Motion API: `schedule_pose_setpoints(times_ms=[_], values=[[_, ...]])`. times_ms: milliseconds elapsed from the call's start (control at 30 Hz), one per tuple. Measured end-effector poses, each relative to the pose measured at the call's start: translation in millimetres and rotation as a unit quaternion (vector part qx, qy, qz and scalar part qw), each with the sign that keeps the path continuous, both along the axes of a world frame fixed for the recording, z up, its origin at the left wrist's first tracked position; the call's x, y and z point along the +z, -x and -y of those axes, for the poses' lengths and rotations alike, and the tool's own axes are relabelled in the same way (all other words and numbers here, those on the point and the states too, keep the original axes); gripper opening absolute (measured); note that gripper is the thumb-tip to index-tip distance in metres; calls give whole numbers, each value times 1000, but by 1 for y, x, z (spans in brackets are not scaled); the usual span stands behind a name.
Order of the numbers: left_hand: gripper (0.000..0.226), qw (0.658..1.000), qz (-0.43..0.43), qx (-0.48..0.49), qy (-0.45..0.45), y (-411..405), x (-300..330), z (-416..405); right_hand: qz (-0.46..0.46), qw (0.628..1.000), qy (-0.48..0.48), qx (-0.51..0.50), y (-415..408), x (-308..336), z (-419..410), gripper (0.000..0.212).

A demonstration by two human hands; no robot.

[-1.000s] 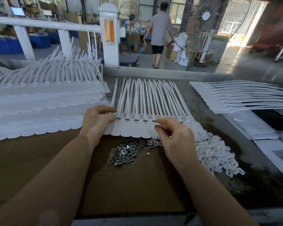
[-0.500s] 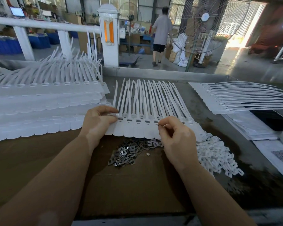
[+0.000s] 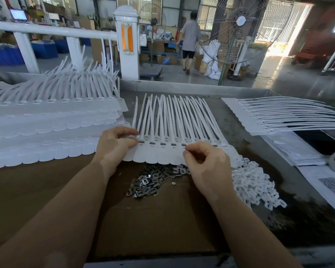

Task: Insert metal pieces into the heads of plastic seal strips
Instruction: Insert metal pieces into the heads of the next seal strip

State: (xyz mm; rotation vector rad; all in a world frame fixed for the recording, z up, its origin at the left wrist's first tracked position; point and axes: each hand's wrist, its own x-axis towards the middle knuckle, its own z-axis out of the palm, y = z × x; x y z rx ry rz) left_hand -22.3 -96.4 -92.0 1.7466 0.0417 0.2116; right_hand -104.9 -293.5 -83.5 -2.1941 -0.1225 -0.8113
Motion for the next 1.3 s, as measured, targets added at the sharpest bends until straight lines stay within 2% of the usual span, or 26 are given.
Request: schedule_pose_setpoints(times_ms=[133, 333, 667, 800, 933, 1300], values=[[26, 1000, 1, 14, -8, 0, 1, 0, -3, 1000, 4, -4, -2, -1, 1, 11], [27, 999, 3, 32, -20, 0, 2, 3, 13, 1000, 2, -26, -5, 1, 3, 27], [27, 999, -3, 27, -19, -3, 1, 0, -92, 989, -107, -47, -14, 21, 30, 11], [27, 999, -5, 23, -23, -3, 1, -1, -133, 979, -146, -52, -19, 32, 50, 13], [27, 999, -5, 22, -25, -5, -1, -1, -152, 977, -131, -66, -23, 35, 64, 7], [25, 1000, -7, 21, -10, -6, -3, 0, -207, 972, -70, -87, -33, 34, 84, 7]])
